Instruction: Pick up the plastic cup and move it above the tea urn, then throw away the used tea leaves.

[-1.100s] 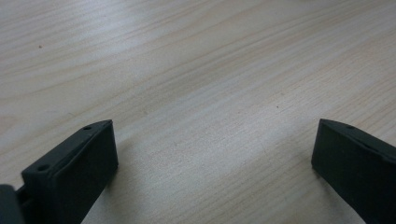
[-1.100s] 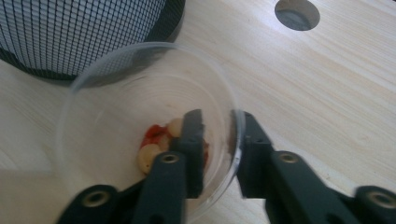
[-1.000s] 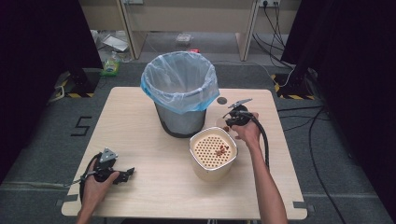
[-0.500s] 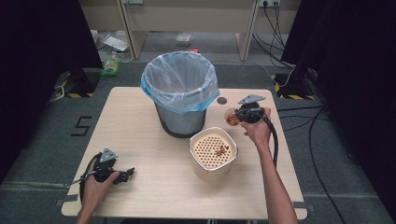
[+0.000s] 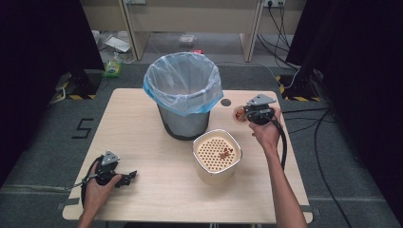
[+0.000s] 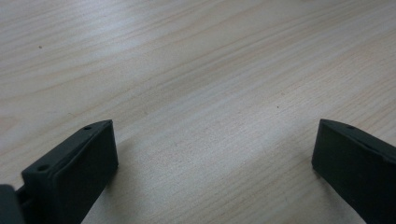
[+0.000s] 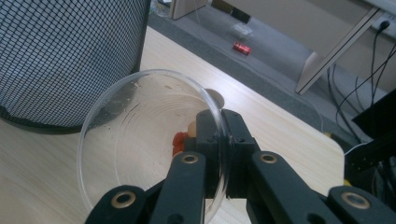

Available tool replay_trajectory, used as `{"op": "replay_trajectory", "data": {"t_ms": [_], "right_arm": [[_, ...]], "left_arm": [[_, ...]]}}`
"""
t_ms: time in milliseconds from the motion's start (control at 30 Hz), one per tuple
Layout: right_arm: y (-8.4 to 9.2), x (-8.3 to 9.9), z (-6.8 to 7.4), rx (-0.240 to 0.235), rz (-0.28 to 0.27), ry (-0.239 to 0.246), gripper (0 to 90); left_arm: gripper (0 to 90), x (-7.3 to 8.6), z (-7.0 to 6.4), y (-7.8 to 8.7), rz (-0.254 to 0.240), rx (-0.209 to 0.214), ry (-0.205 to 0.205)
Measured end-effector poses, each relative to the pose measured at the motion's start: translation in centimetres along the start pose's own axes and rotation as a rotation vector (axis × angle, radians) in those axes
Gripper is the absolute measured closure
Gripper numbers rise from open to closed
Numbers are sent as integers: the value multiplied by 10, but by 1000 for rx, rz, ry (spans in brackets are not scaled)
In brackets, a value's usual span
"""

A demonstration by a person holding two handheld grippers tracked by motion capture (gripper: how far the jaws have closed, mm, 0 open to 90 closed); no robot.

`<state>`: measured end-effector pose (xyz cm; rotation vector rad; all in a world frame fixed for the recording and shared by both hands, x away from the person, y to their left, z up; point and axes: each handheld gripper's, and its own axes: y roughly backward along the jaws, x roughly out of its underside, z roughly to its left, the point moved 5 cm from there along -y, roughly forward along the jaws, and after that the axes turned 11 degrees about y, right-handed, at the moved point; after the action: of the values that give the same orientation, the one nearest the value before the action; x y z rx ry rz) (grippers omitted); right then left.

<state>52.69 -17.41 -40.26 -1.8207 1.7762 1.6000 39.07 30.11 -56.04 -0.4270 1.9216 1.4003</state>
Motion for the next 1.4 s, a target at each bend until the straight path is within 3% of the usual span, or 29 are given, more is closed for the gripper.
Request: {"op": "replay_trajectory", "data": {"t_ms": [400, 500, 567, 600, 767, 967, 1100, 1133, 1167, 1200, 1233, 1267, 1300, 1367, 1400], "right_arm": [[33, -15, 15, 70, -126, 90, 872], [47, -20, 25, 103, -162, 148, 871], [49, -21, 28, 111, -170, 160, 870], [54, -23, 33, 123, -187, 194, 870], [61, -27, 43, 148, -226, 228, 871], [64, -28, 61, 203, -276, 308, 872], [73, -31, 78, 292, -334, 443, 872], [73, -31, 78, 292, -334, 443, 872], [76, -31, 82, 314, -344, 480, 873], [81, -32, 90, 361, -336, 566, 873], [81, -32, 90, 361, -336, 566, 873], [86, -32, 101, 447, -310, 725, 874], [86, -32, 101, 447, -310, 725, 874], [88, -34, 115, 506, -300, 853, 875], [85, -33, 116, 517, -292, 872, 876]], "left_arm": [[0, 0, 0, 0, 0, 0, 0], [0, 0, 0, 0, 0, 0, 0], [0, 0, 0, 0, 0, 0, 0], [0, 0, 0, 0, 0, 0, 0], [0, 0, 0, 0, 1, 0, -1], [0, 0, 0, 0, 1, -1, -1], [0, 0, 0, 0, 0, -2, -1], [0, 0, 0, 0, 0, -2, -1], [0, 0, 0, 0, 0, -1, -1], [0, 0, 0, 0, 0, -1, -1], [0, 0, 0, 0, 0, -2, -1], [0, 0, 0, 0, 0, -2, -1], [0, 0, 0, 0, 0, -2, -1], [0, 0, 0, 0, -1, -3, -1], [0, 0, 0, 0, -2, -3, -1]]}}
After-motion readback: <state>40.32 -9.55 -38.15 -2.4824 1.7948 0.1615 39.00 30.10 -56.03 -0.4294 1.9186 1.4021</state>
